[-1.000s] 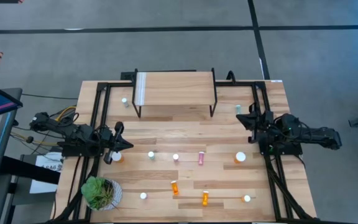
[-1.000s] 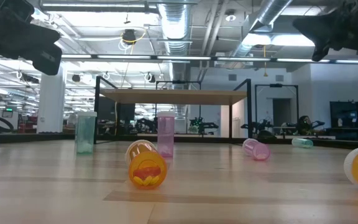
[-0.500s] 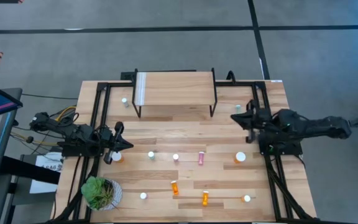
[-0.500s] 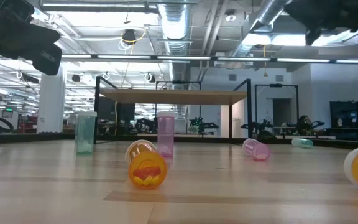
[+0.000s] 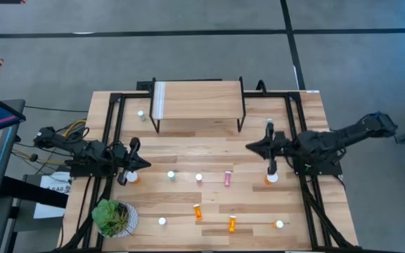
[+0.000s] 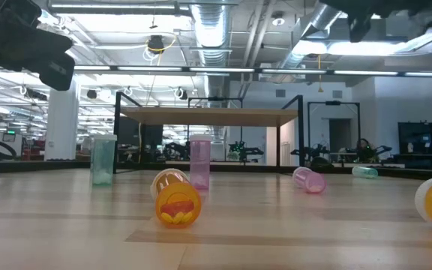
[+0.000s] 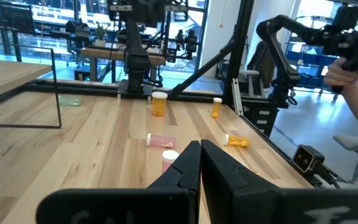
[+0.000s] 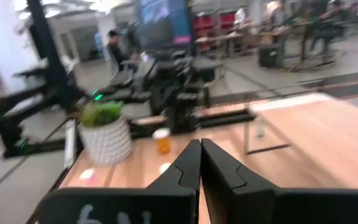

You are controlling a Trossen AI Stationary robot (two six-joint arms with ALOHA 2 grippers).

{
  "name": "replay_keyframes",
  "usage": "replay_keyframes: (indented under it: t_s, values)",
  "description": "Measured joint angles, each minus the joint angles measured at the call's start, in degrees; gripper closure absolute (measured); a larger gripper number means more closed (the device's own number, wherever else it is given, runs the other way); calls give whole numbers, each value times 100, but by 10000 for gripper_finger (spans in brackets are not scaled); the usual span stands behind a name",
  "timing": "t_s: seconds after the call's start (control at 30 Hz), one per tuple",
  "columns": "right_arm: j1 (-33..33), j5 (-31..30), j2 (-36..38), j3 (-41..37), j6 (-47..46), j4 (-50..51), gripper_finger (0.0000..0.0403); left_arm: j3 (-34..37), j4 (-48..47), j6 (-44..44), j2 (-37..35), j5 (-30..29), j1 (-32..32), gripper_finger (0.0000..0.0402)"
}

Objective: Pick and place medicine bottles onto shelf by color
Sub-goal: Put the right large orange pill bottle on the shelf

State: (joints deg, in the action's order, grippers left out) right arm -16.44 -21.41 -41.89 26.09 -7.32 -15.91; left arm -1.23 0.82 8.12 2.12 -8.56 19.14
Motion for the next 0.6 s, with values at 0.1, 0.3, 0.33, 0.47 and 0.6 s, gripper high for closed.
replay_keyframes:
  t_s: [0.1,0.3,0.33,0.47,0.6]
  values:
    - [-274,-284,-374,0,-148,144,365,1,0,0,1,0,1,401]
    - [-751,-1421,-1018,0,-426,-1,365,1,0,2,1,0,2,401]
    - [-822,-1695,-1050,0,-336,10,365,1,0,2,0,0,1,401]
    - [-1024,-2447,-988,246,244,228,369,2,0,2,1,0,0,401]
    - [-1148,-2483,-819,880,679,809,381,1,0,2,0,0,2,401]
